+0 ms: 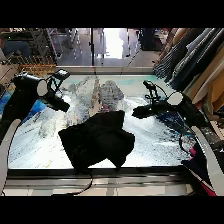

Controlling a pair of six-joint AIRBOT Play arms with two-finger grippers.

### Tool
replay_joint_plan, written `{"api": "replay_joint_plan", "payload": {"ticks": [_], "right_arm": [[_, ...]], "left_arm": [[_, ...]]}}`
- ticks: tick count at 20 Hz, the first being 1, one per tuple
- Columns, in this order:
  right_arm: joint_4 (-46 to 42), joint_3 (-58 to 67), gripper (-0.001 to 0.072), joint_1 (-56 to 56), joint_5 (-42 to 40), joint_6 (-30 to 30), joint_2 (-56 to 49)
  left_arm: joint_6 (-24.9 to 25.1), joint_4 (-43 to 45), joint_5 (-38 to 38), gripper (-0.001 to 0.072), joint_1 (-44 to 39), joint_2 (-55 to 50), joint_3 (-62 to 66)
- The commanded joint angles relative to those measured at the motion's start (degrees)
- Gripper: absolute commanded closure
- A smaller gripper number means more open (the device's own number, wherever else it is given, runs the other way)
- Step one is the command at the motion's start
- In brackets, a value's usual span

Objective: Fold the clothes and pants, and hang the long-sleeved shirts on hangers.

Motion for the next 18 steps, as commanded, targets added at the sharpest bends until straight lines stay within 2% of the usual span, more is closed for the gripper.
{"api": "replay_joint_plan", "payload": {"ticks": [1, 5, 10, 13, 16, 17, 18], "right_arm": [[0.17, 0.0, 0.0698, 0.02, -0.31, 0.0, 0.04], [1.86, -0.02, 0.0698, 0.22, -0.48, 0.13, 0.07], [4.9, 0.0, 0.0697, 0.22, 3.23, 1.49, 0.07], [5.07, 0.0, 0.0696, 0.22, 3.45, 1.64, 0.07], [5.62, 0.0, 0.0695, 0.22, 2.93, 1.66, 0.07], [5.79, 0.0, 0.0632, 0.22, 2.86, 2.27, 0.04], [5.73, 0.0, 0.0434, 0.22, 2.84, 4.39, 0.04]], "left_arm": [[0.0, 0.0, 0.0, 0.0697, -0.04, 0.04, 0.02], [0.0, 0.0, 0.04, 0.0697, -0.04, 0.04, 0.02], [-0.13, -0.52, 0.28, 0.0697, -0.04, -0.17, 0.0], [-9.44, -0.44, -0.48, 0.0695, -0.04, -1.22, 0.0], [-10.16, -1.55, -2.01, 0.0694, -0.09, -2.05, -0.02], [-9.16, -1.51, -2.12, 0.0681, -0.09, -2.38, -0.02], [-7.76, -1.51, -2.71, 0.0475, -0.09, -2.8, -0.02]]}}
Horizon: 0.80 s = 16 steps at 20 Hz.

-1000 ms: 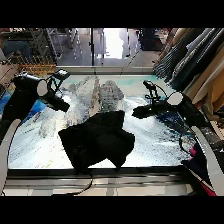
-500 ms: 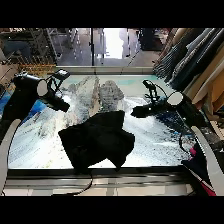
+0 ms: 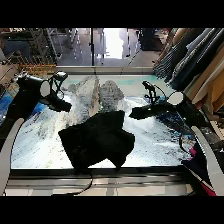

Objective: Fold the clothes and pants, and hang the long-sleeved shirts on hangers.

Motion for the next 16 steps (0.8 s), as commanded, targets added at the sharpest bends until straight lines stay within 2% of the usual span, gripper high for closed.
{"api": "replay_joint_plan", "payload": {"ticks": [1, 2, 3, 5, 8, 9, 12, 16], "right_arm": [[0.59, -0.02, 0.018, 0.07, 0.74, 5.05, 0.02], [0.52, -0.07, 0.0152, 0.04, 2.78, 6.16, 0.0], [0.5, -0.09, 0.0152, -0.2, 5.99, 6.75, -0.02], [0.57, -1.95, 0.0152, -1.4, 10.86, 6.67, 0.11], [1.36, -8.92, 0.0153, -4.46, 11.26, 6.54, 0.52], [1.66, -11.76, 0.0153, -5.05, 11.17, 5.64, 0.52], [3.58, -18.86, 0.0153, -5.53, 8.35, 2.12, 0.52], [3.56, -22.08, 0.0153, -5.53, 3.91, 2.01, 0.46]], "left_arm": [[2.58, -0.26, -2.4, 0.0066, 0.07, -1.36, -0.02], [2.38, -0.07, -2.62, 0.001, 0.94, -1.88, -0.09], [2.32, -3.28, -2.69, 0.0008, 2.62, -2.01, -0.87], [5.2, -16.22, -1.88, 0.0008, 8.24, -1.77, -4.68], [11.17, -38.34, -4.59, 0.0008, 19.41, -1.55, -14.01], [12.61, -42.12, -5.35, 0.0008, 22.91, -1.07, -17.66], [14.45, -42.66, -4.83, 0.0008, 30.27, 1.64, -27.12], [16.02, -42.77, 2.29, 0.0008, 31.82, 2.36, -34.4]]}}
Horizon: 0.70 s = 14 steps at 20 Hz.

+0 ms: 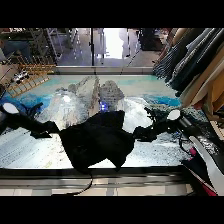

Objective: Fold the clothes and pants, and hang the long-sleeved shirts on hangers.

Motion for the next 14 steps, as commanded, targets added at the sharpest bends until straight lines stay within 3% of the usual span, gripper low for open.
{"api": "replay_joint_plan", "payload": {"ticks": [1, 6, 8, 9, 10, 11, 12, 13, 14], "right_arm": [[0.52, -2.99, 0.0153, -0.22, -2.69, -0.98, 0.0], [1.66, -2.99, 0.0165, 3.19, -9.25, -1.03, -1.57], [2.47, -2.97, 0.0234, 6.47, -15.17, -1.01, -3.76], [3.93, -2.93, 0.0325, 7.56, -17.44, -1.22, -4.48], [5.22, -2.64, 0.0464, 8.39, -18.99, -2.23, -4.76], [5.42, -1.81, 0.0627, 9.09, -19.8, -2.58, -4.74], [5.25, -0.52, 0.0694, 9.11, -19.78, -2.49, -4.74], [5.18, 1.31, 0.0695, 8.96, -19.58, -2.32, -4.61], [5.01, 3.78, 0.0696, 8.41, -19.52, -2.27, -4.52]], "left_arm": [[1.92, -3.02, 7.41, 0.0007, 1.9, 0.66, -6.71], [1.29, -4.31, 17.29, 0.0008, -1.6, -1.22, -7.89], [1.01, -4.63, 18.67, 0.0008, -2.82, -3.02, -7.89], [1.03, -5.57, 19.12, 0.0009, -3.13, -3.91, -7.89], [1.03, -6.93, 20.59, 0.0075, -3.34, -4.5, -7.89], [1.07, -9.31, 22.88, 0.0302, -3.34, -4.81, -7.89], [1.36, -12.52, 25.07, 0.0515, -3.32, -4.76, -7.87], [3.93, -17.53, 26.43, 0.0667, -3.32, -4.68, -7.48], [7.06, -22.43, 26.36, 0.0697, -3.21, -4.66, -6.25]]}}
